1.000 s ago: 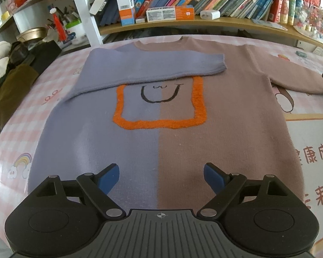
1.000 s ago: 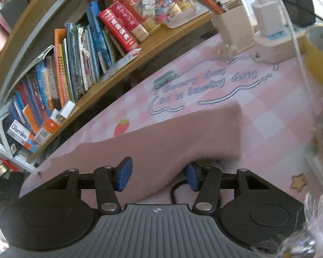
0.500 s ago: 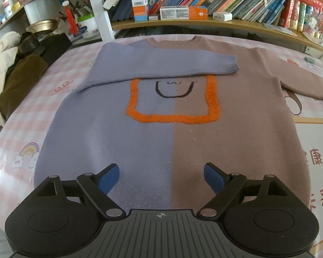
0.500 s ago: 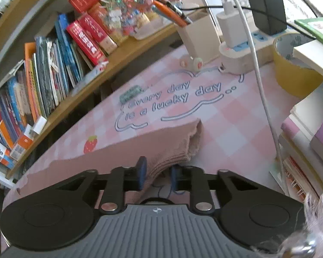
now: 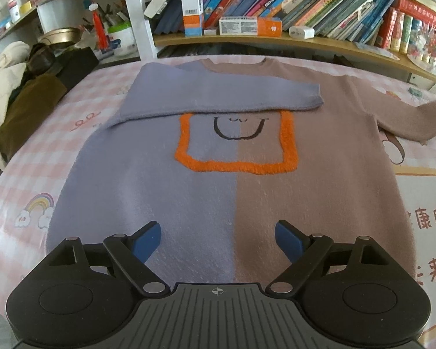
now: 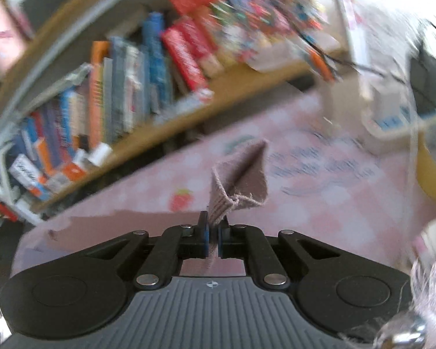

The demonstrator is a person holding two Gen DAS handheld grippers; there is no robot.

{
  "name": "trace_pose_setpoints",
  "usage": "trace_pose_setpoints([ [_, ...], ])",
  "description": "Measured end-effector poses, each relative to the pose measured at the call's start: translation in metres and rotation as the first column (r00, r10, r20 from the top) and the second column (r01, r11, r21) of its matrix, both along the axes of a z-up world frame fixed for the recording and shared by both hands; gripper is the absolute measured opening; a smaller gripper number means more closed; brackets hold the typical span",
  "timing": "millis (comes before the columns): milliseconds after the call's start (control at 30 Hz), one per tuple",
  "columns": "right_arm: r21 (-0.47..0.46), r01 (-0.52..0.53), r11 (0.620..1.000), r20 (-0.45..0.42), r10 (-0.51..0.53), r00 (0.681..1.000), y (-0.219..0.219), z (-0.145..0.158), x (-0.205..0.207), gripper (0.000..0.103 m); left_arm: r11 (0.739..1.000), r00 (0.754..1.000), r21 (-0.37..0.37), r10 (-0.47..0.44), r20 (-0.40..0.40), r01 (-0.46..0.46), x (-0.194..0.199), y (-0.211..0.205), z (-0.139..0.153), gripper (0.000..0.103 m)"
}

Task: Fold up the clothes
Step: 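Lift the mauve sleeve cuff up with the right tool, then carry the mauve sleeve across the sweater chest with the right tool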

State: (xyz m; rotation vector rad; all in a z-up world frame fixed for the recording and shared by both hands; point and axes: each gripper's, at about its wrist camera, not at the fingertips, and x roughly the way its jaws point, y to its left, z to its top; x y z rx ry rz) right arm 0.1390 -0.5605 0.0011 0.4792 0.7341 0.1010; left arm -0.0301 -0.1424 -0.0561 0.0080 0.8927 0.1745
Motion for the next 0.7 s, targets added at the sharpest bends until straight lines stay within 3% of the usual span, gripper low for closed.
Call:
trace_pose_setpoints([
  [233,0.001,-0.121,0.993,0.097,0.12,0.988,0.066,0.041,0.011,0.005,1.0,0.999,-0.025,0.0,0.042,0.001,-0.006,0.025,0.004,0.088],
  [700,-0.013,-0.243,0.97,0.171,0.241,0.955,0.22,0.088,0.03,0.005,0.995,0.985,-0.043,-0.084,0.151,0.091,-0.017,0.095,0.022,0.088],
])
